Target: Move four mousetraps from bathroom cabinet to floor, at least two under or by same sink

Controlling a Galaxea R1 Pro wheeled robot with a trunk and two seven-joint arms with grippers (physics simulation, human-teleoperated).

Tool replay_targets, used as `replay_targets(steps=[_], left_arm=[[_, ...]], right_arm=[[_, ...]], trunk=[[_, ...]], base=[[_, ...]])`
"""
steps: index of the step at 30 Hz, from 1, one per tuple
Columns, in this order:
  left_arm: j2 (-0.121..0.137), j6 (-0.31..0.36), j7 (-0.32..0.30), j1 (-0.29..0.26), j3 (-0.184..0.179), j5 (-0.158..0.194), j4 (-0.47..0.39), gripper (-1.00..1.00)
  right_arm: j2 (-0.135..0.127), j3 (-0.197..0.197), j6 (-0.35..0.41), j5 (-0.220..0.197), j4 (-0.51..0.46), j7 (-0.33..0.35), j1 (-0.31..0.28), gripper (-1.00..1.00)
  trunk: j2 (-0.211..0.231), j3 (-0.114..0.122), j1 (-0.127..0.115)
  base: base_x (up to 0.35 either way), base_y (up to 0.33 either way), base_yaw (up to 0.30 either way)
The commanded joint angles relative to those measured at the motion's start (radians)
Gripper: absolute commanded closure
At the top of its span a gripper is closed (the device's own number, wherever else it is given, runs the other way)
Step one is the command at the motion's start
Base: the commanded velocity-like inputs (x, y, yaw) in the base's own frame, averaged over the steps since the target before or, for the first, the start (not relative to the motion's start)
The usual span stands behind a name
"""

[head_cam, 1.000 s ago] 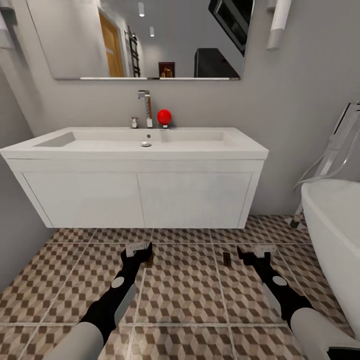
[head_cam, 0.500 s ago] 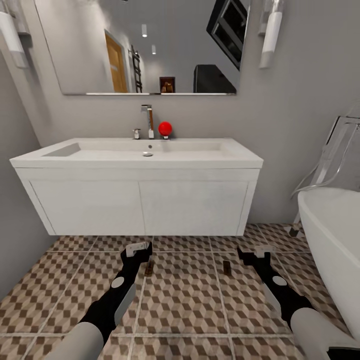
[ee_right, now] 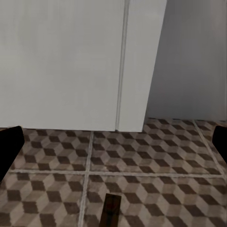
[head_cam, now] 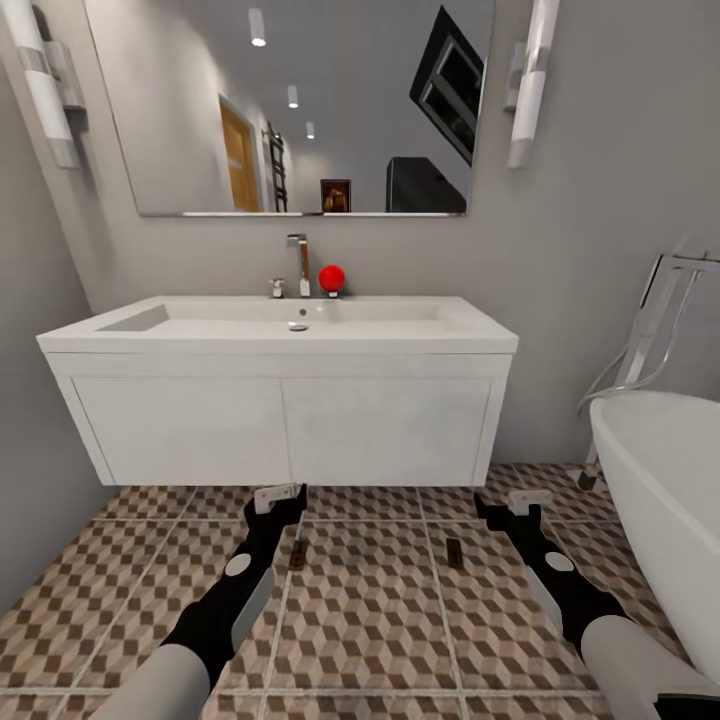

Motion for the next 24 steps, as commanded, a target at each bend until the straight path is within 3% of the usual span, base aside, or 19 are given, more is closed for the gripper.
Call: replay_targets(steps=[1,24], left_arm=[[0.000,-0.004,0.008,-0.001,-0.006,0.008,0.000,-1.00],[-0.004,-0.004,0.008,-0.001,-0.006,0.007,0.000,-1.00]], right_arm=[[0.000,0.000,-0.003,-0.005,0.001,0.006,-0.001,-1.00],[0.000,0.000,-0.003,-0.005,0.001,0.006,-0.001,-1.00]], trunk=[[0.007,0.002,-0.004],[0.168,0.074,-0.092]], base=[[0.000,0.000,0.000],[0.000,0.000,0.000]])
